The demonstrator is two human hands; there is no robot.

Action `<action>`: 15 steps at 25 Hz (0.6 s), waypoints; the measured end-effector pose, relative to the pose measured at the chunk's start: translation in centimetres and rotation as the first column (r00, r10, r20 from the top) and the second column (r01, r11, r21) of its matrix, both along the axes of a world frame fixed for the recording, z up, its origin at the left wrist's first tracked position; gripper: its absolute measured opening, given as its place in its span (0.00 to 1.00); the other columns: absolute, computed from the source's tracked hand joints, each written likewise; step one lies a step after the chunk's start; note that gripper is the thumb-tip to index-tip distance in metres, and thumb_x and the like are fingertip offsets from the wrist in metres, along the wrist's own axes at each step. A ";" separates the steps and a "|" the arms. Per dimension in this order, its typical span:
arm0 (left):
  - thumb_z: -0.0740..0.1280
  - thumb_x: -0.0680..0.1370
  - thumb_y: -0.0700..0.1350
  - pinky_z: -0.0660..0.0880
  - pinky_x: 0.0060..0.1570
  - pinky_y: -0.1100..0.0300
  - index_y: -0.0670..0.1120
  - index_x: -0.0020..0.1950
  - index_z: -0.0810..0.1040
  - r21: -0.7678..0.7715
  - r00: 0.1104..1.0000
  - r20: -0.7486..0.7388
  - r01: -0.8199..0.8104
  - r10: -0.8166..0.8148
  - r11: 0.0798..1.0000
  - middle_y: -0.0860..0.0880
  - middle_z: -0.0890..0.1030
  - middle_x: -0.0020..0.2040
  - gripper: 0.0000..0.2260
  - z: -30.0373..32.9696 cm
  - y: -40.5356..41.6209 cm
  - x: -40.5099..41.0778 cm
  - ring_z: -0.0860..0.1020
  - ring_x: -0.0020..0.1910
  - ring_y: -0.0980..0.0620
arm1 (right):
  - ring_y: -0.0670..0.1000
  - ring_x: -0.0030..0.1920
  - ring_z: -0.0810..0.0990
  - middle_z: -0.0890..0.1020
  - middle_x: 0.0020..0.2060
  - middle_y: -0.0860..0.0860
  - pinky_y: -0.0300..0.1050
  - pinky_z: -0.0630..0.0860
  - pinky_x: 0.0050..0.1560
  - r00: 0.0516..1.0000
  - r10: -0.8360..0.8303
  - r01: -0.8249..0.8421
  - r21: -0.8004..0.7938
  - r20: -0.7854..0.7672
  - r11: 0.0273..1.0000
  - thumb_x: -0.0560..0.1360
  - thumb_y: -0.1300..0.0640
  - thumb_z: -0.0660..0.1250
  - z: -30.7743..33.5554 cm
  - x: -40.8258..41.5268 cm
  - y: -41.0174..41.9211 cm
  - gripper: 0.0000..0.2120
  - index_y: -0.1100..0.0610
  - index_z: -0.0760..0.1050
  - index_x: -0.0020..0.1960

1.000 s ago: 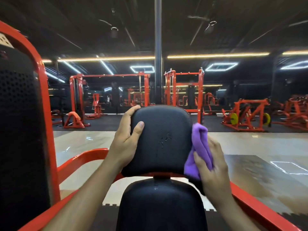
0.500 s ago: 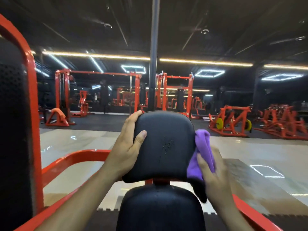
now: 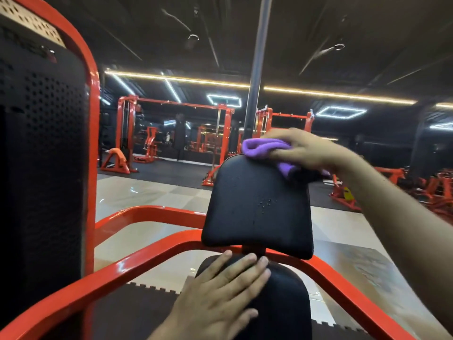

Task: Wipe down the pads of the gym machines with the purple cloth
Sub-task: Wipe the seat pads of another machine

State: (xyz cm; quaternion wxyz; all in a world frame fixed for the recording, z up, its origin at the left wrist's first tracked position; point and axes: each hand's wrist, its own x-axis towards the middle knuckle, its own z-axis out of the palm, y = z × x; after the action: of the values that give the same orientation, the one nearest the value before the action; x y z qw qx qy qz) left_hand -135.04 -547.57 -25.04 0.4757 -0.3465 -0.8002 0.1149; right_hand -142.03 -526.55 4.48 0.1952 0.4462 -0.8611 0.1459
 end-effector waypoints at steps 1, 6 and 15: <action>0.61 0.84 0.58 0.63 0.75 0.47 0.47 0.82 0.63 0.016 1.000 0.027 0.006 -0.007 1.000 0.49 0.60 0.84 0.30 0.3 -0.1 0.2 0.59 0.82 0.50 | 0.45 0.55 0.79 0.81 0.53 0.43 0.50 0.75 0.60 0.999 -0.001 0.009 0.145 -0.053 0.989 0.79 0.41 0.66 1.1 0.0 -2.7 0.14 0.46 0.79 0.60; 0.62 0.84 0.57 0.66 0.74 0.49 0.47 0.82 0.64 0.051 0.999 0.035 0.018 -0.020 0.999 0.50 0.61 0.83 0.28 0.1 -0.1 1.0 0.60 0.82 0.51 | 0.49 0.51 0.79 0.81 0.50 0.42 0.47 0.71 0.46 0.940 0.008 0.193 0.548 -0.342 0.814 0.75 0.37 0.65 0.1 0.0 -13.0 0.13 0.39 0.79 0.56; 0.62 0.83 0.57 0.65 0.74 0.47 0.46 0.81 0.66 0.067 0.998 -0.060 -0.008 0.012 0.998 0.48 0.62 0.83 0.29 -2.0 -1.0 1.2 0.61 0.82 0.49 | 0.50 0.54 0.80 0.81 0.51 0.44 0.57 0.77 0.59 0.995 0.016 -0.019 -0.034 -0.094 0.999 0.75 0.39 0.65 -1.8 0.0 3.4 0.18 0.45 0.77 0.62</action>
State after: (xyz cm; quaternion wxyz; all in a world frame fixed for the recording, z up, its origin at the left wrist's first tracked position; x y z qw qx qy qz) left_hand -133.86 -548.52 -27.05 0.5106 -0.3227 -0.7905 0.1008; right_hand -141.98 -523.15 2.72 0.2416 0.4565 -0.8445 0.1415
